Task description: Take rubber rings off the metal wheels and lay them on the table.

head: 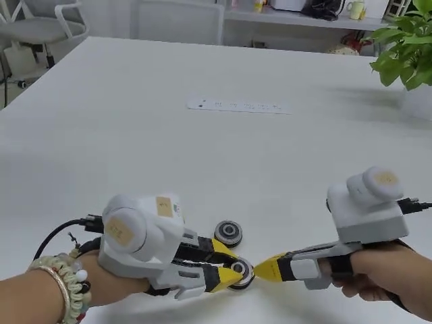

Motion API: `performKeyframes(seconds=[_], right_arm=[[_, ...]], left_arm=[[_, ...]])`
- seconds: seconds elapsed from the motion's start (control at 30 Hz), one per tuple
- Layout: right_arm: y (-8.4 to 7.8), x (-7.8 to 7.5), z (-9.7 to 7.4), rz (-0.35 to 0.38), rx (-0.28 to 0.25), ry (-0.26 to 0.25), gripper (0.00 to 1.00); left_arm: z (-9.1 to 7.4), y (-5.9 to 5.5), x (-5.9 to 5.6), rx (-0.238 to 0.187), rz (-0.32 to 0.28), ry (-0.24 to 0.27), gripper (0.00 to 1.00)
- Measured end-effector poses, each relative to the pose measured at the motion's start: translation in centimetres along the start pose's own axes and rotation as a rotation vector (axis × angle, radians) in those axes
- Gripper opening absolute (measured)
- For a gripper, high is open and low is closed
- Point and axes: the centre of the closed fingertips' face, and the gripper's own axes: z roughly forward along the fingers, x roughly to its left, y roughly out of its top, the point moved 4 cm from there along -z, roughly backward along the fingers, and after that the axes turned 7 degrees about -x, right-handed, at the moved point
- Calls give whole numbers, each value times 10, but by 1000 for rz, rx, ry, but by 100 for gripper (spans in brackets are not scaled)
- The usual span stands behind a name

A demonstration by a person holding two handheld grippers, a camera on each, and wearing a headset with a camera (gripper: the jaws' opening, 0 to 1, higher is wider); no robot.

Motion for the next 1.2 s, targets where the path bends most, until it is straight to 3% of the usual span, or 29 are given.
performKeyframes(seconds=[0.43,1.2], right_arm=[[2,4,2,88,-19,11,0],[5,13,5,62,-29,37,0]], left_arm=[[1,0,0,-12,-10,4,14],[1,0,2,-14,-12,14,14]])
